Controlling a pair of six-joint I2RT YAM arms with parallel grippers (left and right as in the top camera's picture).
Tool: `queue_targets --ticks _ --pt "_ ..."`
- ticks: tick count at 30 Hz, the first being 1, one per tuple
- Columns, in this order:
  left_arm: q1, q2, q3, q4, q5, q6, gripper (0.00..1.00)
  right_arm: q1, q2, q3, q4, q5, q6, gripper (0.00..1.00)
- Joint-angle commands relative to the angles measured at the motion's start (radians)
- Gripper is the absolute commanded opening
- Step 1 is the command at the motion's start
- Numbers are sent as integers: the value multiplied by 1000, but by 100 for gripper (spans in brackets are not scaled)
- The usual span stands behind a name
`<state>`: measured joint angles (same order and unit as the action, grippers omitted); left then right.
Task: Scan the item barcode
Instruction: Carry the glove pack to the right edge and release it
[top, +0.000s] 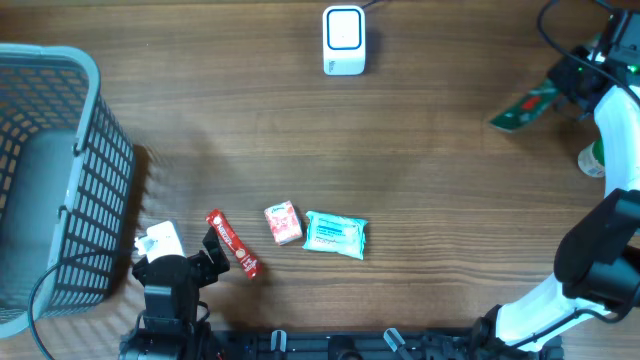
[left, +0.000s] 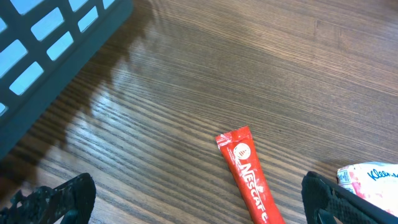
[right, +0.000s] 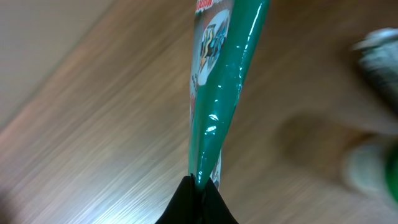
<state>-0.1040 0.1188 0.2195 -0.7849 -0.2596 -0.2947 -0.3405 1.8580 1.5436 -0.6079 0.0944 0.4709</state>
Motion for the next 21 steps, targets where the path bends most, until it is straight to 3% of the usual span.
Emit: queue_targets --ticks 1,4,5,6,7,8,9,12,13,14,18,21 --pt "-5 -5 0 2 9 -2 100 -67 83 6 24 201 7 4" --pt "-5 -5 0 2 9 -2 100 -153 111 6 30 196 19 5" --pt "-5 -5 0 2 9 -2 100 -170 104 13 35 187 16 23" --pt "-5 -5 0 2 9 -2 100 -182 90 29 34 159 -26 53" --pt "-5 -5 0 2 9 -2 100 -184 73 48 26 115 -76 77" --pt "-5 -5 0 2 9 -2 100 -184 43 79 2 56 -113 92" --pt "-5 -5 0 2 9 -2 100 -184 3 115 -29 -23 -102 100" --pt "-5 -5 0 2 9 -2 100 -180 -135 136 -101 -414 -43 100" --pt "-5 -5 0 2 9 -2 100 -160 -195 136 -204 -674 -1 100" --pt "-5 -5 0 2 9 -2 100 -125 -209 135 -303 -808 -1 100" --pt "-5 -5 0 2 9 -2 100 137 -205 58 -562 -843 -139 100" --pt "-5 -5 0 2 9 -2 100 376 -205 -57 -585 -668 -77 100"
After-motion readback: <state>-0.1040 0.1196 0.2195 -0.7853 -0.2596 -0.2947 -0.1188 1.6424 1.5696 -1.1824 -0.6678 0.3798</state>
